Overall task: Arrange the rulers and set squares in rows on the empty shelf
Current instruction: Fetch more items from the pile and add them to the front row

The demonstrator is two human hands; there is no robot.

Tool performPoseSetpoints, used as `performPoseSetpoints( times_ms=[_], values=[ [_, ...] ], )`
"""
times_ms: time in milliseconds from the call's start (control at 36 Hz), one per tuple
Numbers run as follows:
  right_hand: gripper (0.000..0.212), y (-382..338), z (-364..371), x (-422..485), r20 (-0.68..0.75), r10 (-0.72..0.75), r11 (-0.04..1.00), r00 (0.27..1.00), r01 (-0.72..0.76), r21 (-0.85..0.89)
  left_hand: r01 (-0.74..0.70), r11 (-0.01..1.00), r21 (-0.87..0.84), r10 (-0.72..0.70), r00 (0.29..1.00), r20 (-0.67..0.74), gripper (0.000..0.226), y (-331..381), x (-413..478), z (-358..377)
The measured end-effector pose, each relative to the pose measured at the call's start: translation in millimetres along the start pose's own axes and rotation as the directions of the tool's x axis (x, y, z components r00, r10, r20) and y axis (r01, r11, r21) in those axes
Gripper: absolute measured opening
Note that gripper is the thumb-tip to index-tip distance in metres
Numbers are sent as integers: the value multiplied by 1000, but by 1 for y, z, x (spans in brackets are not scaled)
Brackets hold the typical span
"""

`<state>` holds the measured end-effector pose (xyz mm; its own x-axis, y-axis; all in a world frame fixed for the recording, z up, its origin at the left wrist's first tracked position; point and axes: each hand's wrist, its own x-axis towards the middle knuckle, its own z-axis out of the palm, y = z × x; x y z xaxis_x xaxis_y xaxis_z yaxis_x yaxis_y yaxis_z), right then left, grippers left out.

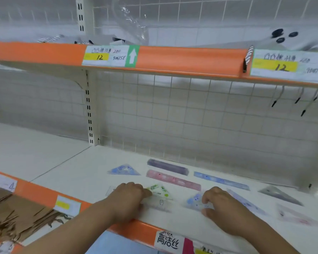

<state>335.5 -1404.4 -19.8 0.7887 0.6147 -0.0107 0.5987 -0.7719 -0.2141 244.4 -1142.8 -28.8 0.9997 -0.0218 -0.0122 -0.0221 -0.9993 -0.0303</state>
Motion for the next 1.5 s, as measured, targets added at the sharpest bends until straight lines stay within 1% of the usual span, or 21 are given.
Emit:
performPoseSetpoints(
  times_ms=[56,83,222,417,528,667,694,917,1056,1139,1361,1417,1472,1500],
  values=[
    [11,-9,8,-3,-8,38,999,999,-37,35,-40,999,-23,40,999,20,46,-13,0,3],
    [10,-15,11,-4,-12,54,998,998,-54,46,-61,998,-28,62,998,30,47,-19,-1,4],
    [12,-43,25,-13,-43,128,990,991,-125,73,-151,988,-16,152,986,62,47,-47,-1,12],
    [12,-64,32,-20,-43,214,976,976,-211,57,-235,965,-119,241,970,39,41,-55,7,18],
    [12,-65,30,-16,-32,255,966,966,-254,48,-259,953,-156,267,963,37,29,-53,11,17],
    [8,-58,27,-9,0,271,960,963,-270,76,-249,944,-215,265,963,52,8,-56,19,15],
    [8,-57,27,-7,8,271,960,963,-270,74,-251,941,-227,271,961,59,8,-56,20,15],
    [9,-48,30,-1,33,280,954,959,-282,102,-257,914,-313,288,956,56,26,-60,30,20],
    [14,-45,29,1,65,291,947,955,-297,121,-206,915,-347,249,965,84,50,-63,35,24],
    [15,-45,29,2,70,299,944,952,-306,123,-193,906,-376,240,967,84,53,-63,37,26],
    [17,-39,26,2,85,285,944,955,-295,150,-179,925,-336,224,969,100,55,-65,36,25],
    [14,-30,17,0,41,289,930,956,-291,224,-153,934,-324,199,973,116,59,-71,36,25],
    [15,-20,4,-1,-74,344,901,936,-307,308,-110,940,-322,159,978,132,66,-81,34,21],
    [14,-14,-2,-2,-126,380,887,917,-322,332,-78,943,-325,134,979,155,75,-87,32,18]
  ],
)
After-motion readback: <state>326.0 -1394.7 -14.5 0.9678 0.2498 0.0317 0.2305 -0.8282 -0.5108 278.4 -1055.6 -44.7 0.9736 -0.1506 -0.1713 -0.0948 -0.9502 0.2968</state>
